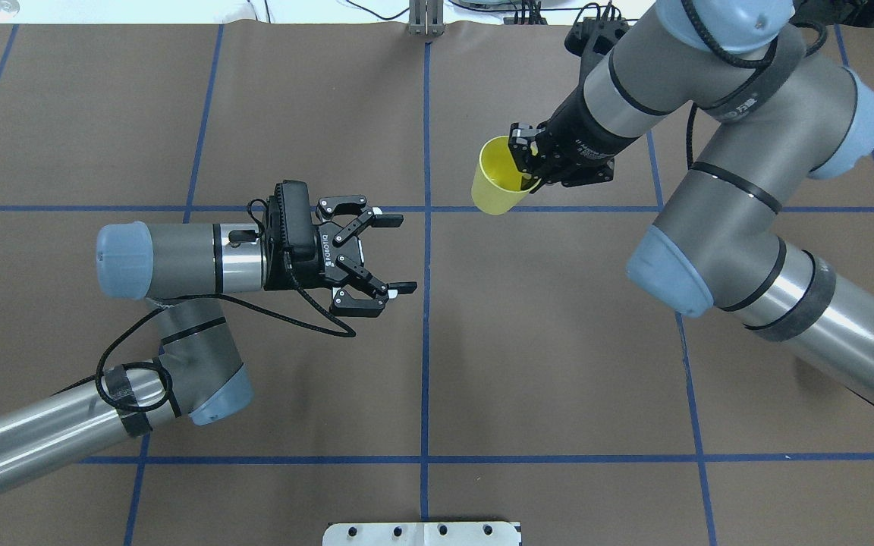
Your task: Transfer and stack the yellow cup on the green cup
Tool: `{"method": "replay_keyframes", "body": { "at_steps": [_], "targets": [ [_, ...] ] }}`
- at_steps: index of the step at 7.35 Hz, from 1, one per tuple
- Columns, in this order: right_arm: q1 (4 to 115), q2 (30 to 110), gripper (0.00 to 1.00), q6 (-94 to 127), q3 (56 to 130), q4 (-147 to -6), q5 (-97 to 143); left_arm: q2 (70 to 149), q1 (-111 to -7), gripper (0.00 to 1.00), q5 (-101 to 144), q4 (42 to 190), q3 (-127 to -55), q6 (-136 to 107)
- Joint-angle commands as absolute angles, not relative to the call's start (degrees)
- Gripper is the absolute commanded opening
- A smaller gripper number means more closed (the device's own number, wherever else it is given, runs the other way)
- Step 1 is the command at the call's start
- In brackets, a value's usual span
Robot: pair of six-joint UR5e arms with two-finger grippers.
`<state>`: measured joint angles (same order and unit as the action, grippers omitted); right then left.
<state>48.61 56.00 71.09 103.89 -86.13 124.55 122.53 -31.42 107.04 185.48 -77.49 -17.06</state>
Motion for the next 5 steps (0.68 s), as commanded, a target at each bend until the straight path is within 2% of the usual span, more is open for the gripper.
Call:
{"method": "replay_keyframes", "body": {
  "at_steps": [1, 3, 5],
  "targets": [
    [55.78, 57.13, 0.00, 53.35, 103.71, -94.97, 124.54, 122.52, -31.46, 1.00, 104.78, 185.28, -77.52, -17.23],
    [64.64, 61.93, 0.00, 37.25, 103.01, -98.08, 127.68, 122.43, -32.77, 0.99, 103.98, 184.22, -77.61, -17.49],
    [69.33, 65.90, 0.00, 30.08, 103.01, -98.09, 128.23, 122.08, -36.28, 0.99, 104.15, 177.92, -77.87, -17.58]
  ]
}}
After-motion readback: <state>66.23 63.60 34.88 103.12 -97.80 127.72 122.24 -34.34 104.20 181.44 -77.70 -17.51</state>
